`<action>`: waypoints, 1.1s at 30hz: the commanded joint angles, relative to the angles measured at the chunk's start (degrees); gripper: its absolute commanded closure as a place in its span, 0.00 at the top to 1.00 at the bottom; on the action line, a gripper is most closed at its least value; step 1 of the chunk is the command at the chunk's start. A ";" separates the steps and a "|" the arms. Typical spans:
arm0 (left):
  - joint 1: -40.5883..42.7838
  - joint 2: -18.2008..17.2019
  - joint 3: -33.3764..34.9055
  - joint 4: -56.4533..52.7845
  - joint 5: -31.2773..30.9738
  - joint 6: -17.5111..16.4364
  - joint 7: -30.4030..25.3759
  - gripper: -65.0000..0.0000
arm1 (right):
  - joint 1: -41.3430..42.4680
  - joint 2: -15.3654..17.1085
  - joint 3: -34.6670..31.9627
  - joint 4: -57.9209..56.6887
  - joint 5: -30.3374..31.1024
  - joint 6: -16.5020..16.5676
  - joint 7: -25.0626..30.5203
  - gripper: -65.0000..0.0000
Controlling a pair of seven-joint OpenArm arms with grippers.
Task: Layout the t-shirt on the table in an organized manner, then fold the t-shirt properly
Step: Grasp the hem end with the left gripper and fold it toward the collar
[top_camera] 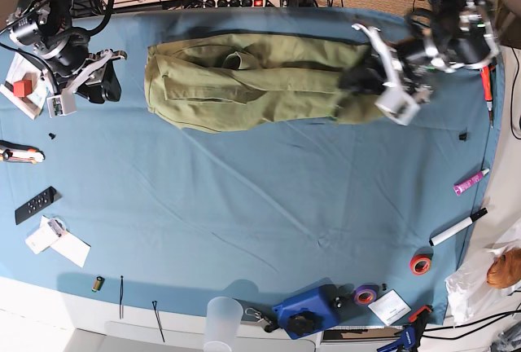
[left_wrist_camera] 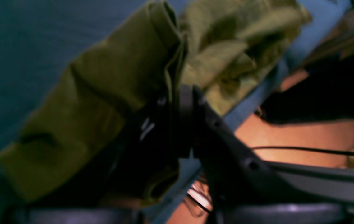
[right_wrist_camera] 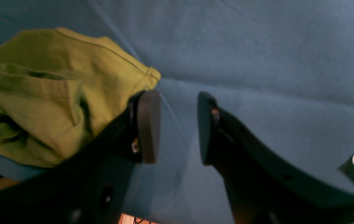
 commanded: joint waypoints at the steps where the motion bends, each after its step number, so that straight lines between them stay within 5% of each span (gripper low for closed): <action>1: -0.52 0.35 1.90 0.92 1.33 1.01 -2.38 0.00 | 0.15 0.81 0.35 1.05 0.70 0.09 1.57 0.32; 9: -2.25 2.54 16.98 0.92 23.21 10.23 -10.21 0.00 | 0.15 0.81 0.35 1.05 0.68 0.09 1.86 0.32; 17: -2.19 2.54 22.86 0.85 28.70 12.04 -13.31 0.00 | 0.15 0.81 0.35 1.05 0.70 0.09 1.90 0.32; 20: -2.21 2.54 22.93 0.85 30.08 12.17 -16.28 0.31 | 0.15 0.81 0.35 1.05 0.70 0.11 1.92 0.32; 22: -2.21 2.54 22.93 0.87 31.34 13.20 -17.09 0.41 | 0.15 0.81 0.35 1.05 0.72 0.09 2.14 0.32; 29: -2.21 2.54 22.64 3.69 32.50 17.53 -12.72 0.42 | 0.17 0.81 0.35 1.05 2.36 0.11 3.30 0.32; 33: -1.55 2.49 21.31 8.94 41.97 25.09 -6.91 0.33 | 0.17 0.83 0.46 1.07 3.76 0.11 2.89 0.32</action>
